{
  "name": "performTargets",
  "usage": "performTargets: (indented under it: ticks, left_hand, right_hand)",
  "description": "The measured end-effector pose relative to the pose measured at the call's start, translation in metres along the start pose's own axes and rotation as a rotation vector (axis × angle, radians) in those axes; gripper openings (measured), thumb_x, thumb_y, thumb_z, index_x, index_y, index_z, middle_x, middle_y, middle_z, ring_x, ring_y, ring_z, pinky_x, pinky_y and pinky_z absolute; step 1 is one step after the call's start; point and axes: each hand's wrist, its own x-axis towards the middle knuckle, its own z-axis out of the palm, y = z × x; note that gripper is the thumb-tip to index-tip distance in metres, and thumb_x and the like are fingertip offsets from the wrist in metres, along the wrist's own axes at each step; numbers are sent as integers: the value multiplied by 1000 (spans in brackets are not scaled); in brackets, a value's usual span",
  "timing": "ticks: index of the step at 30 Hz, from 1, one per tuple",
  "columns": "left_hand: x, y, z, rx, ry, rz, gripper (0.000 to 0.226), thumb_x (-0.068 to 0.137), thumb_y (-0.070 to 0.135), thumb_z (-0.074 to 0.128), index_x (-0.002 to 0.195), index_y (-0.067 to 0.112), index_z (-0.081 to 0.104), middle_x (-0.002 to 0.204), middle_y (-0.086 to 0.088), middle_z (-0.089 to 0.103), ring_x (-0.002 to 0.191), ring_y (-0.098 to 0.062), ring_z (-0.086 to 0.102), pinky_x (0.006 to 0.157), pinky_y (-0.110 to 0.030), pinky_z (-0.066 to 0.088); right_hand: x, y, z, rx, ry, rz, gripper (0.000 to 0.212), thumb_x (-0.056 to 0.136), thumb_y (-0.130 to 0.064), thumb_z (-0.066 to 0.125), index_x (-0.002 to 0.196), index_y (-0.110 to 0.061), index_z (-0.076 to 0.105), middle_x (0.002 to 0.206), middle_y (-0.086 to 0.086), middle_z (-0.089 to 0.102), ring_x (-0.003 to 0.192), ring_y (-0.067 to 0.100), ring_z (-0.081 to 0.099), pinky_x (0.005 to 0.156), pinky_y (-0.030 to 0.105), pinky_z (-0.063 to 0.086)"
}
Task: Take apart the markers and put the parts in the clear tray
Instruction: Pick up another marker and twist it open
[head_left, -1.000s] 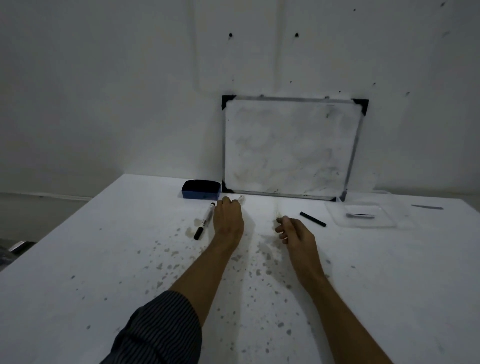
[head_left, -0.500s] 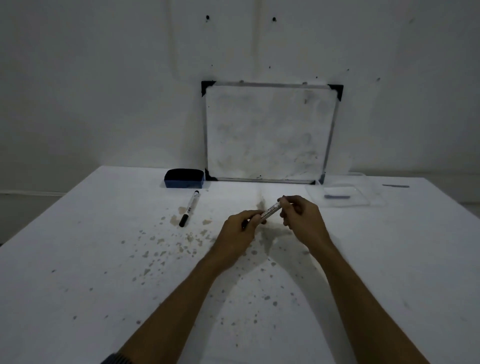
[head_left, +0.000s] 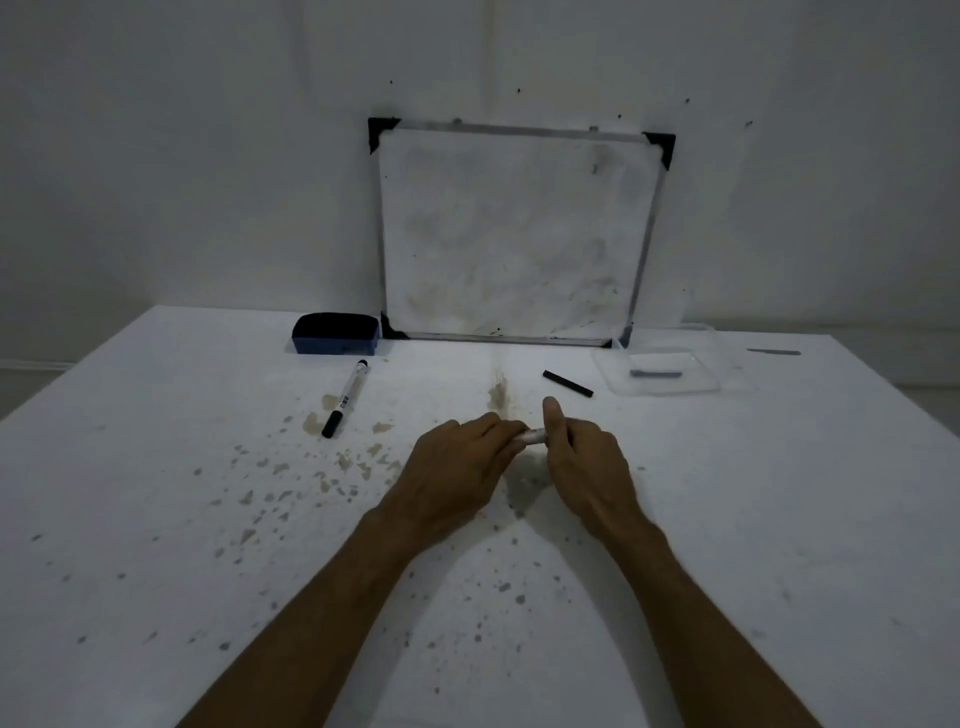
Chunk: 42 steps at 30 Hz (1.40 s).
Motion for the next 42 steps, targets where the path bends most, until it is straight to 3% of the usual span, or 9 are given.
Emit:
performTargets:
  ticks: [3,7,14,21,25,29,34,38,42]
  left_hand:
    - [0,-5,-2,-84,-7,-7,44,109,44,36,124,20,70,93,2,75,67,-14,67,58,-24,52]
    - [-3,-2,-4,-300,-102,-181,52,107,53,35,130,23,70,110,2,79,89,-11,72,78,-30,60]
    - [-6,-18,-30,-834,-430,-441,33,99,66,48,93,52,78,66,13,69,52,1,51,55,-15,43]
    - [-13,-5,-5,-274,-62,-263,33,105,47,53,124,32,74,110,12,80,90,-2,73,77,-4,46]
    - [-6,-9,-9,-633,-271,-460,38,100,65,46,107,45,78,73,17,72,59,3,60,61,-16,46]
    - [0,-22,-23,-1038,-507,-620,57,91,74,55,88,23,81,55,10,58,43,-5,42,45,-20,37]
    - [-9,-5,-12,-694,-287,-503,42,101,66,46,108,40,78,70,14,71,54,-1,58,53,-23,50]
    - [-11,-7,-6,-294,-84,-288,39,104,57,48,126,36,72,111,14,80,93,1,72,78,-17,60]
    - [-13,-17,-8,-272,-65,-282,36,104,49,52,126,31,74,108,10,80,86,4,69,75,-14,56]
  right_hand:
    - [7,-2,5,-8,32,45,68,102,-64,29,51,-24,49,49,-5,52,48,11,50,54,26,39]
    - [9,0,9,57,108,-87,62,106,-27,45,44,-20,39,39,-5,38,37,12,36,45,26,30]
    - [3,1,4,-191,158,-743,49,103,-19,45,61,-4,66,43,4,54,31,20,47,37,25,35]
    - [9,-9,18,-70,-34,129,57,107,-45,35,58,-20,50,59,0,57,58,16,58,58,29,41]
    - [1,-10,13,-110,3,-64,53,105,-30,35,54,-19,39,50,-1,44,49,18,44,56,33,36]
    - [-5,-9,2,-77,145,-482,55,102,-28,37,53,-7,52,43,6,49,37,24,44,42,33,39]
    - [-4,-7,8,87,-45,-76,65,107,-50,37,49,-22,45,44,-7,43,42,9,40,49,24,35]
    - [-6,-7,7,45,-40,-29,59,108,-46,39,54,-25,49,49,-8,49,48,8,49,54,26,39]
    - [-8,-20,14,-117,-30,52,51,110,-45,26,79,-18,57,72,-2,59,71,18,58,76,32,47]
